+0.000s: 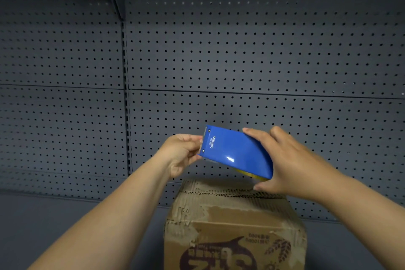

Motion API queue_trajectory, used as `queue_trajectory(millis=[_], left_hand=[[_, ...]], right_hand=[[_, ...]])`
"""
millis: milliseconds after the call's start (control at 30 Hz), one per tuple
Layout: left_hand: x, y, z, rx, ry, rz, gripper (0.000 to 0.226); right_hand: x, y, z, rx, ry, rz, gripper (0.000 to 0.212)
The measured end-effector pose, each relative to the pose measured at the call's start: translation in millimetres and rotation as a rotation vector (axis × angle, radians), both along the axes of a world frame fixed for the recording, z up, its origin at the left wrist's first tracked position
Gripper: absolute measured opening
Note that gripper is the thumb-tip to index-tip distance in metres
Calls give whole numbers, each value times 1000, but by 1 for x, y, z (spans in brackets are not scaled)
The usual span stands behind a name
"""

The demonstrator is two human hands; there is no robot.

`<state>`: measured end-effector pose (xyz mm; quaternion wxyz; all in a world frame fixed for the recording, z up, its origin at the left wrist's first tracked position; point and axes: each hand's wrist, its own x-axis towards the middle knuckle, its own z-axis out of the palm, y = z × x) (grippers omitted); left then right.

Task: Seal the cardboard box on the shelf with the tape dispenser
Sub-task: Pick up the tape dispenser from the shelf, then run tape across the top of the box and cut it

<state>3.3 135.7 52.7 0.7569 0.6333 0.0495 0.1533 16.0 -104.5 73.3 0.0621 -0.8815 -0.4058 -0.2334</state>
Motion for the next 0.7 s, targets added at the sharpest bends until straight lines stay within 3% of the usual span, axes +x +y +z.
queue_trajectory(millis=[333,700], left_hand=[[-7,0,8,48,92,-22,10],[-27,30,8,9,185,160,8]], right_hand=[[3,-20,0,-48,89,-22,105],[18,-56,7,-79,160,0,109]])
